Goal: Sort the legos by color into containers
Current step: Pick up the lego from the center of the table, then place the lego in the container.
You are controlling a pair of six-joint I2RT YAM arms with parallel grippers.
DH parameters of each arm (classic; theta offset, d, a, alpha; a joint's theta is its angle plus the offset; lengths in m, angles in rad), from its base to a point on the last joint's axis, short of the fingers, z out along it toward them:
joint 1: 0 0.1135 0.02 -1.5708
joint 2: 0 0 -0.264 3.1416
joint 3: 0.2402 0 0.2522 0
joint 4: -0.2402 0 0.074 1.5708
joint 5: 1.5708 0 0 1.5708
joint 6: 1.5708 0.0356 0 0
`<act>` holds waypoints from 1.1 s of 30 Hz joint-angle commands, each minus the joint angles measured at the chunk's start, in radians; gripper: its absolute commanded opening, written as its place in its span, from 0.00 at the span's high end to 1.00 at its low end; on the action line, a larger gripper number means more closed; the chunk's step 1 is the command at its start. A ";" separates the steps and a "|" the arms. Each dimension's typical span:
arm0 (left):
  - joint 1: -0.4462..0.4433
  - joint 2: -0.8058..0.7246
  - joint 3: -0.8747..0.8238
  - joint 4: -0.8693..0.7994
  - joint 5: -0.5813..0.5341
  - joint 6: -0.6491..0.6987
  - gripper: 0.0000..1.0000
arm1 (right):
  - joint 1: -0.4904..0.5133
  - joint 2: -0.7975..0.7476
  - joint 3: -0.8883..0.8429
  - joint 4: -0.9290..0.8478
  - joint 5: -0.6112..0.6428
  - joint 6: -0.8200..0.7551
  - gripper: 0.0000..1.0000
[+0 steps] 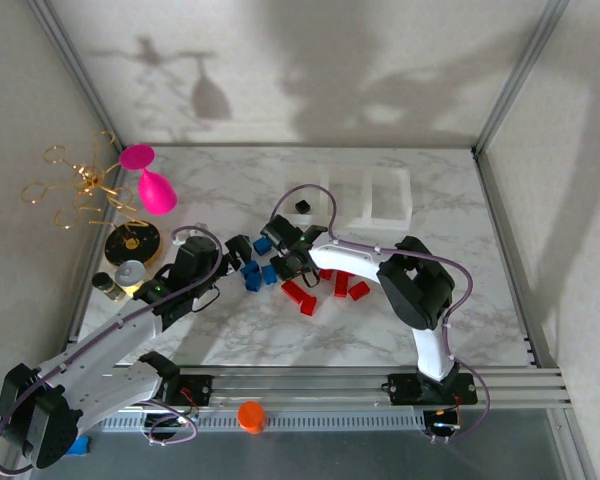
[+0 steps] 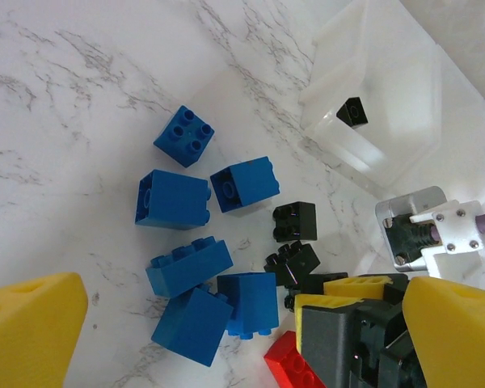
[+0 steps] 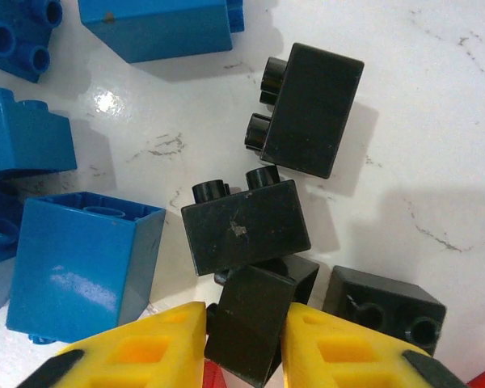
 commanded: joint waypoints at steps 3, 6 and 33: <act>-0.008 -0.001 0.037 -0.026 -0.029 0.017 0.00 | 0.009 -0.001 0.034 -0.040 0.038 0.013 0.77; -0.008 -0.008 0.040 -0.025 -0.029 0.017 0.01 | 0.005 -0.030 0.034 -0.031 0.034 0.021 0.78; 0.007 0.218 0.227 0.068 -0.033 0.038 0.00 | -0.284 0.174 0.435 0.147 0.062 -0.049 0.77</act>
